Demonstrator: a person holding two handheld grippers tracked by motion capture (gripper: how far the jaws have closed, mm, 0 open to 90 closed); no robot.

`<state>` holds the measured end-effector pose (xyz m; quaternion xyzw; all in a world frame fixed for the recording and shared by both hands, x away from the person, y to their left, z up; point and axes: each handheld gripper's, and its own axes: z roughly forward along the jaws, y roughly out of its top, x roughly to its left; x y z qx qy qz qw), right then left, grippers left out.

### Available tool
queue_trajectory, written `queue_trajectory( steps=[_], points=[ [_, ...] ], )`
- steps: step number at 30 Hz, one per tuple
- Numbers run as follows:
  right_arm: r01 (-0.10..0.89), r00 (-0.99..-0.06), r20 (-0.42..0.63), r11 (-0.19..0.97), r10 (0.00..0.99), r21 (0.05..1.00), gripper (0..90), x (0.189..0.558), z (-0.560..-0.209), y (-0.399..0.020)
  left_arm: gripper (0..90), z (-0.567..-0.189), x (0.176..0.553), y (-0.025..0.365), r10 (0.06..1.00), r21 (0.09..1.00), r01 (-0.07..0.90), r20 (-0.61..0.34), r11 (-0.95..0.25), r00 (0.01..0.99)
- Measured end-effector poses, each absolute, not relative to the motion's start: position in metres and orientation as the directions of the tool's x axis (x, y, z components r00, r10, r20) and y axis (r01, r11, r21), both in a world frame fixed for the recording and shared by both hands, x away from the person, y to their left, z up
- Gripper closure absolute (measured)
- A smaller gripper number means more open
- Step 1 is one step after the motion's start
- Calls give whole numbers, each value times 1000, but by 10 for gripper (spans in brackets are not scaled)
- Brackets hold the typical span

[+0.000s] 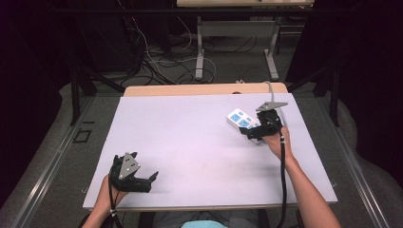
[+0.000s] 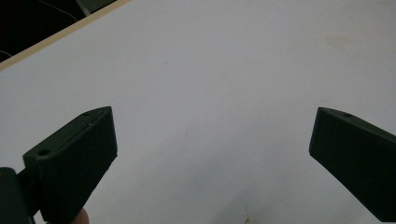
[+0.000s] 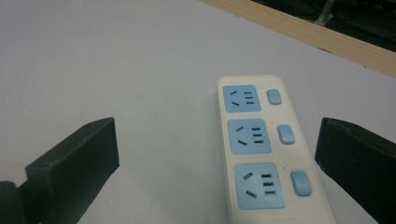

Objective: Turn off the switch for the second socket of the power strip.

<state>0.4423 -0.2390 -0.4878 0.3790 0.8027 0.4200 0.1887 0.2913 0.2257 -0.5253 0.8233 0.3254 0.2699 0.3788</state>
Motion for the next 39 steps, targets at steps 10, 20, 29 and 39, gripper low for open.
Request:
queue_trajectory(
  steps=[10, 20, 29, 39],
  points=[
    [424, -667, 3, 376, 745, 824, 0, 406, -484, -238, 7, -525, 291, 225, 740, 799, 330, 200, -502, 643],
    [389, -695, -18, 397, 719, 831, 0, 370, -484, -236, 7, -525, 291, 224, 738, 800, 329, 198, -502, 645],
    [390, -700, -30, 416, 714, 821, 0, 349, -488, -238, 8, -525, 292, 224, 738, 798, 330, 199, -504, 645],
    [397, -696, -37, 427, 718, 813, 0, 329, -496, -244, 8, -527, 292, 223, 739, 801, 328, 198, -500, 644]
  ],
)
